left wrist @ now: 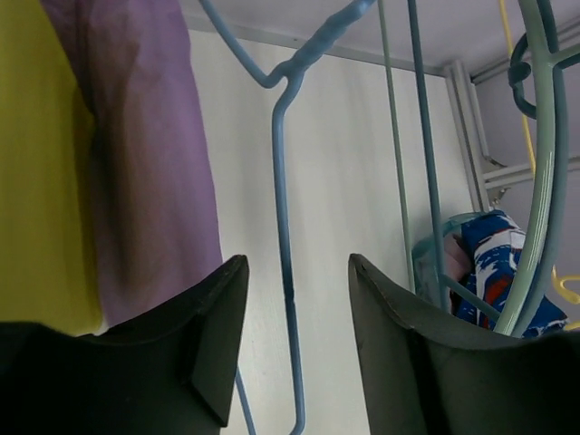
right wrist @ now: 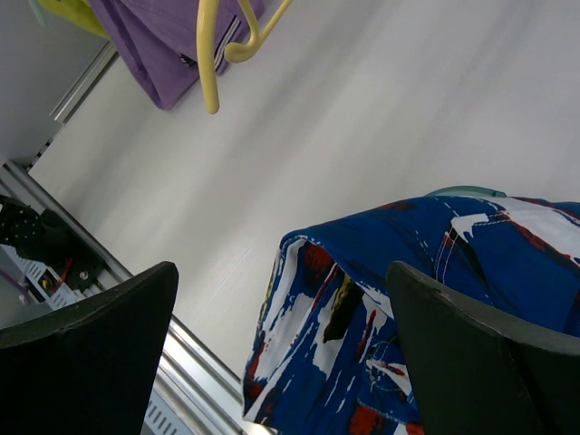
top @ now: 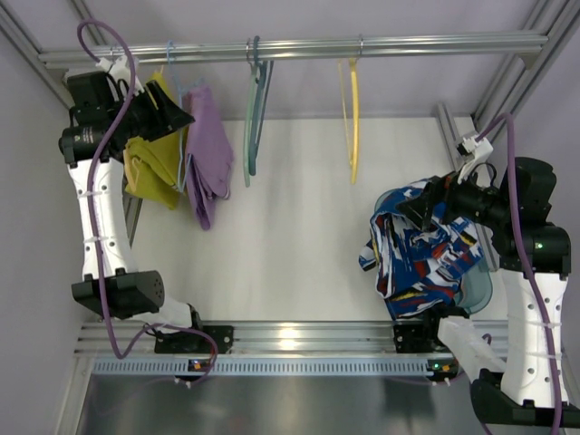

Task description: Remove the trousers from the hanger

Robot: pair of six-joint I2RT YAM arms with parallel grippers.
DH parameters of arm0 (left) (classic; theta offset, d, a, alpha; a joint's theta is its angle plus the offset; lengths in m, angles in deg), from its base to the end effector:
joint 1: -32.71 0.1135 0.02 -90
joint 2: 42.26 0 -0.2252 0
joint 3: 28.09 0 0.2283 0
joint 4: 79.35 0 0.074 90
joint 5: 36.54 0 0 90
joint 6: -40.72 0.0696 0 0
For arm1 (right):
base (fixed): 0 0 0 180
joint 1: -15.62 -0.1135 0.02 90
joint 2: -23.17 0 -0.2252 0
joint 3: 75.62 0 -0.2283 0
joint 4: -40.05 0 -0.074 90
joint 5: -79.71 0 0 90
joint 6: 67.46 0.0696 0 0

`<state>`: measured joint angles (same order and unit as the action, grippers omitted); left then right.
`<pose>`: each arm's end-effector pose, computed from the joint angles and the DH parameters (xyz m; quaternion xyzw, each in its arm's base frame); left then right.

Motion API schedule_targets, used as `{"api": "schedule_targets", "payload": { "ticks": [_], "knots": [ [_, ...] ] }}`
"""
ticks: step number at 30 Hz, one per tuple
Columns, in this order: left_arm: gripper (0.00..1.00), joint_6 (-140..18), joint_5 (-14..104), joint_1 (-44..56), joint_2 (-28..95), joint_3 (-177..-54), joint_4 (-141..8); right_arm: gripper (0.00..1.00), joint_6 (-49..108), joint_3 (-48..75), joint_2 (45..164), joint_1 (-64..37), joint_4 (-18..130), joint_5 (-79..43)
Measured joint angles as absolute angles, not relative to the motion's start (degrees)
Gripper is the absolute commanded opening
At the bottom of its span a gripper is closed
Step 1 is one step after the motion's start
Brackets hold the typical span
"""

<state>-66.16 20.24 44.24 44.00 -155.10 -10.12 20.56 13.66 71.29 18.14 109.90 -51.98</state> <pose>0.2962 0.0215 0.4242 -0.0603 0.8342 -0.2682 0.4781 0.1516 0.0397 0.3780 -0.1815 0.7988 0.2845 0.4981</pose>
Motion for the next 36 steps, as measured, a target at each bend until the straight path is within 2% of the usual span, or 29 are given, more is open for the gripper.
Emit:
{"api": "schedule_targets", "payload": {
  "ticks": [7,17,20,23,25,36],
  "knots": [
    [0.43,-72.2,13.2,44.4,43.7,-147.4,-20.9,0.99,20.6,13.7,71.3,18.1,110.0,-52.0],
    [0.31,-89.8,5.1,44.8,42.5,-135.7,-43.4,0.99,20.6,13.7,71.8,18.1,110.0,-52.2],
    [0.25,-95.4,3.1,45.5,42.2,-132.5,-50.0,0.99,20.7,13.7,71.8,18.1,110.0,-52.2],
    [0.06,-100.7,1.7,46.3,42.1,-130.0,-55.7,0.99,20.6,13.7,71.8,18.1,110.0,-52.3],
    [0.0,-103.8,1.1,46.6,42.1,-129.1,-57.6,1.0,20.6,13.7,71.8,18.1,110.0,-52.5],
    [0.0,-115.5,-0.4,46.7,39.6,-125.0,-72.6,0.99,20.8,13.7,72.4,18.2,109.7,-55.3]
  ]
}}
